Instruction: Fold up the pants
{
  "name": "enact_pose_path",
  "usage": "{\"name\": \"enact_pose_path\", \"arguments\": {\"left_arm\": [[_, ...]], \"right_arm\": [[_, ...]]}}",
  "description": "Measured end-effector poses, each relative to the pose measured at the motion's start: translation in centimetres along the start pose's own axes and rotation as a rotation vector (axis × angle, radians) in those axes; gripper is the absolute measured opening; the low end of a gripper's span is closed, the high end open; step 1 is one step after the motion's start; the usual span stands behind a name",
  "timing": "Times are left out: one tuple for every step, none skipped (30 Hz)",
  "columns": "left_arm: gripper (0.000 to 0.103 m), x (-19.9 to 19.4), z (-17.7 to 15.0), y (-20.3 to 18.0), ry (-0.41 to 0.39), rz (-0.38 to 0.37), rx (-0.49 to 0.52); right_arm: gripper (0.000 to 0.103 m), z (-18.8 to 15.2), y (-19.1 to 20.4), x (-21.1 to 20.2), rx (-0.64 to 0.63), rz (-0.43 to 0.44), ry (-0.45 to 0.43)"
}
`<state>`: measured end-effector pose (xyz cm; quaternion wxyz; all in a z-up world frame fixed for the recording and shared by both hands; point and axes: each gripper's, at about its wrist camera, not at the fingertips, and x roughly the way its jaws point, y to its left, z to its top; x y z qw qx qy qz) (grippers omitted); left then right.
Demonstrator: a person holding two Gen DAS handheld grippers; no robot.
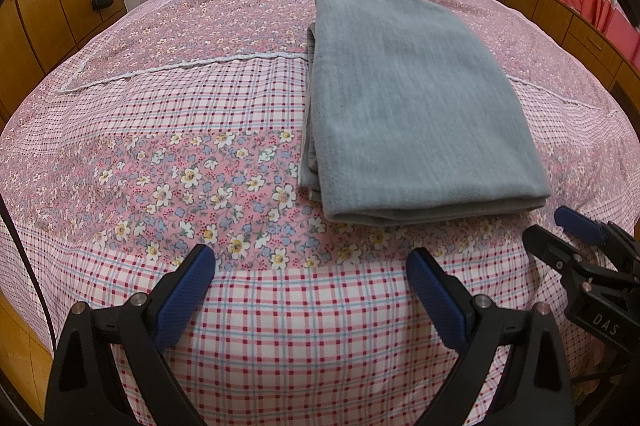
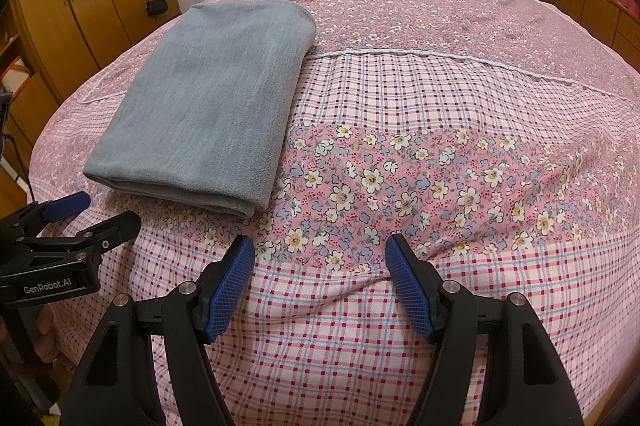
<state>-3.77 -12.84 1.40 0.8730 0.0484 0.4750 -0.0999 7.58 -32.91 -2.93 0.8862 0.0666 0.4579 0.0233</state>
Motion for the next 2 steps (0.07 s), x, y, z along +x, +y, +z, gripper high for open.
{"name": "enact_pose_path", "arguments": {"left_arm": [[0.099, 0.00, -0.02, -0.03, 0.000, 0.000, 0.000], [0.099, 0.00, -0.02, -0.04, 0.000, 0.000, 0.001]], "right_arm": [[0.070, 0.02, -0.02, -0.02, 0.000, 0.000, 0.000], [0.070, 0.02, -0.02, -0.02, 0.000, 0.000, 0.000]]}}
